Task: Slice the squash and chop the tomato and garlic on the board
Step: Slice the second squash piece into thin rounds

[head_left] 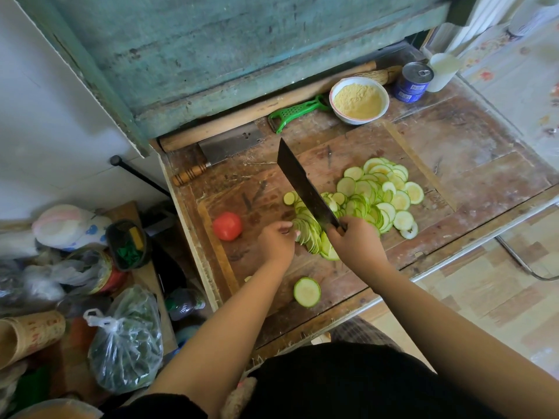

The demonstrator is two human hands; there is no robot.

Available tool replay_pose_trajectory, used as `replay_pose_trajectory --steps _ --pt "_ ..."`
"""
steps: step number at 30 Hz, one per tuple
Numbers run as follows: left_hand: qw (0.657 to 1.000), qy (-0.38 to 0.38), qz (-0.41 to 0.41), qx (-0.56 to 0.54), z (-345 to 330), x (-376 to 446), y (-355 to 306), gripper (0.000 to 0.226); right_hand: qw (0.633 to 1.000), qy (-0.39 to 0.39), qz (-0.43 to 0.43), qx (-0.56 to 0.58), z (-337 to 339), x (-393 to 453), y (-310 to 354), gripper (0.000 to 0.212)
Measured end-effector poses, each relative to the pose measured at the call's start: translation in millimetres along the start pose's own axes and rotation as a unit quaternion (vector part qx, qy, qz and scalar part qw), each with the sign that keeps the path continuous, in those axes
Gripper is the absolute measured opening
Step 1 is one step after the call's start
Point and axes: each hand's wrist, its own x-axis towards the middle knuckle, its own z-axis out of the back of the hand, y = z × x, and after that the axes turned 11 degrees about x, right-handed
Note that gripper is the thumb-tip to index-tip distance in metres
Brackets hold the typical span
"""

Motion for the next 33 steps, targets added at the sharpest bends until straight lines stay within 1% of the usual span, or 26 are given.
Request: replay_pose_trajectory --steps 3,6,8,9,11,12,13,14,15,16,17,18,19,20,22,27,30,33 --pt "1.0 0.003 -0.022 -0.009 -9 3 -11 0.021 1.0 -0.008 0.014 -0.018 9 9 -7 0.034" --pt "1.0 -0.005 -0.021 0.004 -10 6 -16 0.021 0.996 -0.004 0.039 -0.076 20 15 -11 0.026" --pt "0.998 -0.065 -0.024 0.003 -1 2 -20 0.018 0.987 -0.013 0.07 -0.143 30 20 -14 0.022" --pt "0.992 -0.118 -0.042 0.0 5 -4 -26 0.017 0.978 -0.018 0.093 -0.185 38 24 -16 0.025" --pt "0.968 -0.218 -0.121 0.002 18 -19 -35 0.018 0.952 -0.028 0.137 -0.273 52 32 -21 0.029" --pt "0.951 -0.255 -0.172 0.016 22 -27 -40 0.017 0.937 -0.031 0.161 -0.308 58 35 -25 0.03" --pt "0.935 -0.273 -0.221 0.042 24 -34 -47 0.015 0.923 -0.033 0.187 -0.334 66 40 -29 0.029" --pt "0.923 -0.264 -0.268 0.086 27 -37 -51 0.011 0.915 -0.034 0.202 -0.347 68 41 -35 0.028" --pt "0.915 -0.237 -0.301 0.127 19 -39 -64 0.006 0.903 -0.031 0.234 -0.36 82 48 -42 0.027" --pt "0.915 -0.166 -0.329 0.161 18 -37 -69 0.004 0.893 -0.027 0.254 -0.371 84 49 -47 0.029" --pt "0.923 -0.078 -0.336 0.174 11 -34 -79 0.007 0.885 -0.025 0.273 -0.377 89 53 -52 0.035" --pt "0.93 0.003 -0.325 0.172 -2 -32 -92 0.013 0.877 -0.013 0.287 -0.385 101 58 -58 0.041" --pt "0.93 0.071 -0.314 0.176 -7 -28 -98 0.019 0.876 -0.01 0.295 -0.382 101 59 -61 0.045" --pt "0.929 0.108 -0.304 0.184 -16 -25 -106 0.025 0.874 -0.002 0.305 -0.379 104 61 -65 0.047" --pt "0.923 0.132 -0.293 0.214 -31 -19 -117 0.03 0.871 0.016 0.323 -0.37 106 61 -68 0.049" --pt "0.915 0.121 -0.301 0.242 -58 -11 -144 0.025 0.864 0.021 0.358 -0.354 121 74 -84 0.05" --pt "0.897 0.142 -0.33 0.257 -67 -6 -152 0.024 0.862 0.015 0.372 -0.345 129 83 -88 0.05" --pt "0.896 0.141 -0.335 0.255 -70 -5 -150 0.024 0.858 0.016 0.387 -0.336 134 87 -90 0.048"
